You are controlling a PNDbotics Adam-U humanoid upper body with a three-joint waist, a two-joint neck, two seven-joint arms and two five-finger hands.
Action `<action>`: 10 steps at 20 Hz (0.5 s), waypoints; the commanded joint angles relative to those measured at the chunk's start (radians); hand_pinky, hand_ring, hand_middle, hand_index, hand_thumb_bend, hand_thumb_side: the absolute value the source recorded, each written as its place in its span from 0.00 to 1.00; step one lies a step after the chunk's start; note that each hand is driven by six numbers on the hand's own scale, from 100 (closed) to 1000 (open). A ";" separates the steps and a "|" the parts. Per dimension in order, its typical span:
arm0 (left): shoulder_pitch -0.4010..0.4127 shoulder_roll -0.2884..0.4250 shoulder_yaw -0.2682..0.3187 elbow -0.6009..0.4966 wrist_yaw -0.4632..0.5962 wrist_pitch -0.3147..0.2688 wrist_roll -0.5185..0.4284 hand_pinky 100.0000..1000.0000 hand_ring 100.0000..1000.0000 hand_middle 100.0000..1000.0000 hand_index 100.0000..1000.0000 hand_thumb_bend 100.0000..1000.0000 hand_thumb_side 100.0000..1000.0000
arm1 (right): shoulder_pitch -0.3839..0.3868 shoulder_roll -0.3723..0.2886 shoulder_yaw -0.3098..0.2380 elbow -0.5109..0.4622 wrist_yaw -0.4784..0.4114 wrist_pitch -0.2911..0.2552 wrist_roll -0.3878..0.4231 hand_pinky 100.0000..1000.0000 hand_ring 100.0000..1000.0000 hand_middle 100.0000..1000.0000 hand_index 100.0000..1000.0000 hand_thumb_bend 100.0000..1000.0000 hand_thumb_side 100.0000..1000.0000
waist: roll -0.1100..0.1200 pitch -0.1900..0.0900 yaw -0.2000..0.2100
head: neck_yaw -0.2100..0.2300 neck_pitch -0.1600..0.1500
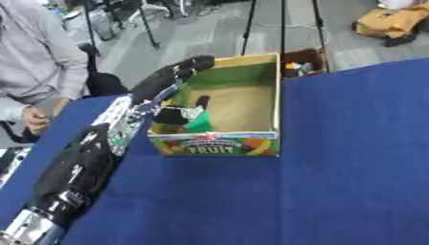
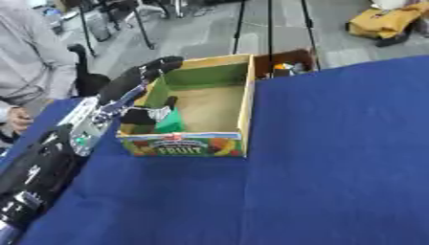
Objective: Pick up objects on the table and place them in the box.
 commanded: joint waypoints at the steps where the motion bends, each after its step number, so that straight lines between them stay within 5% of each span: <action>1: -0.008 0.045 0.015 -0.024 0.018 0.005 0.002 0.79 0.91 0.93 1.00 0.00 0.50 | -0.003 -0.008 -0.008 -0.020 -0.003 0.003 -0.001 0.83 0.91 0.40 0.80 0.00 0.69 | -0.004 -0.036 0.002 | 0.003 -0.012; 10: 0.040 0.063 0.014 -0.117 0.186 0.012 0.035 0.78 0.88 0.88 1.00 0.00 0.59 | 0.011 -0.010 -0.012 -0.020 -0.003 0.008 -0.011 0.83 0.91 0.41 0.80 0.00 0.68 | -0.013 -0.067 0.035 | -0.019 0.030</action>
